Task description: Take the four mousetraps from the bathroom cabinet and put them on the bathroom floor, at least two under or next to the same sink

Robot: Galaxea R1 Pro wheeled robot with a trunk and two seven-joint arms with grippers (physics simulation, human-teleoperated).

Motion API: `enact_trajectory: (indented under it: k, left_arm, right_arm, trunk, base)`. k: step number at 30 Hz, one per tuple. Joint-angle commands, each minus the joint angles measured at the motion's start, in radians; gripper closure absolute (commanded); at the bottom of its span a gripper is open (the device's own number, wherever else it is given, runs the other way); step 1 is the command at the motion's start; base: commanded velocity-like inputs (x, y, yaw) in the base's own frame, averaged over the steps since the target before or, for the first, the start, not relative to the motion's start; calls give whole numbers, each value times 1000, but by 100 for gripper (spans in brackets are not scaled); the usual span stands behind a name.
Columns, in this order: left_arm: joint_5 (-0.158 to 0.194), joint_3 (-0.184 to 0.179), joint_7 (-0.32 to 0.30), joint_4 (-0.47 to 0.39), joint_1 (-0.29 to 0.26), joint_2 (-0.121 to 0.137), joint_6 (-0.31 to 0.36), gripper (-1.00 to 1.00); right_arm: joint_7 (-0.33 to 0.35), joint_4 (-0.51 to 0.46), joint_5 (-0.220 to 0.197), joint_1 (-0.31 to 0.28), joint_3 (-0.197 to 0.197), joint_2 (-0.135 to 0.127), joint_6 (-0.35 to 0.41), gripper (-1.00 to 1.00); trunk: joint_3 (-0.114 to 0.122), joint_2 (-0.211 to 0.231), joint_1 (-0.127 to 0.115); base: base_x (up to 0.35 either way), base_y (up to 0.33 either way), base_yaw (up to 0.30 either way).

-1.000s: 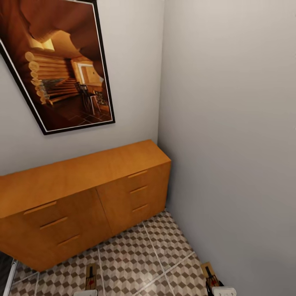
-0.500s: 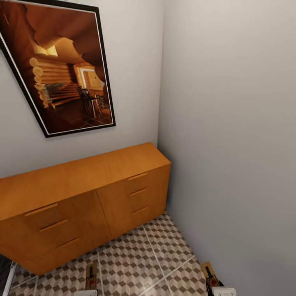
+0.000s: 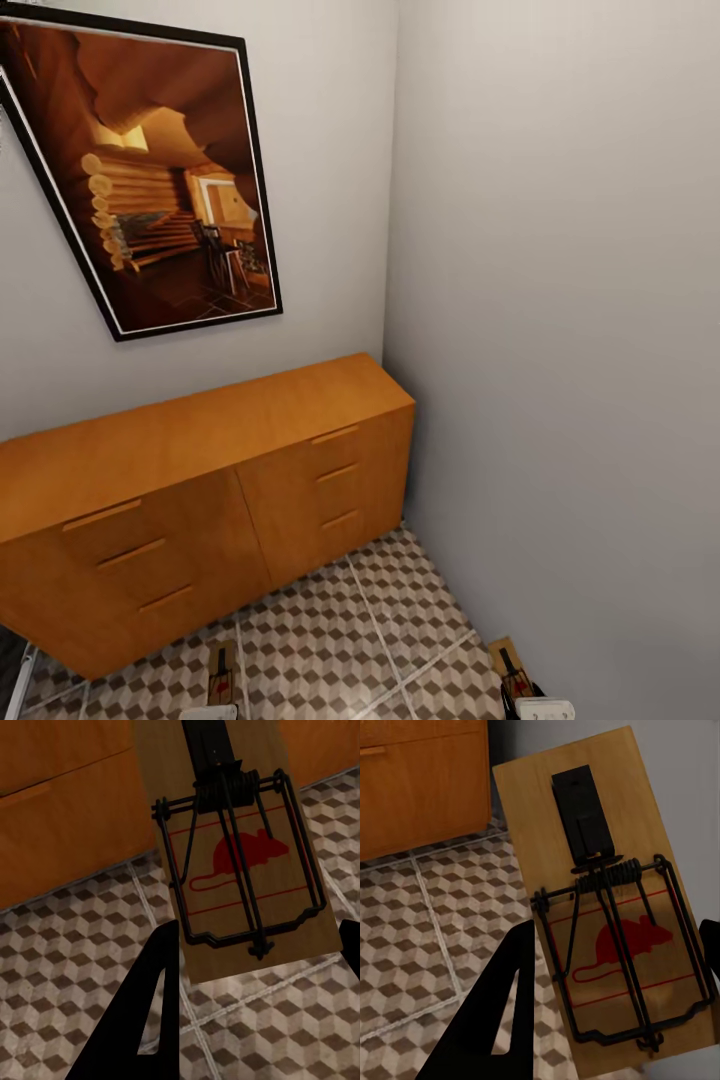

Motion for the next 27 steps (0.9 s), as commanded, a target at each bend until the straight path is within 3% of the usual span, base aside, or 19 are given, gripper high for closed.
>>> enact_trajectory:
  k: [1,27]
  left_arm:
    - [0,-8,6,3,-1,-1,-4,100]
    - [0,-8,6,3,-1,-2,-4,100]
  right_arm:
    - [-7,0,-3,-1,9,0,-1,100]
    - [-7,0,-3,-1,9,0,-1,100]
  trunk:
    - [0,-2,1]
    - [40,-2,1]
  base:
    - [0,0,0]
    - [0,0,0]
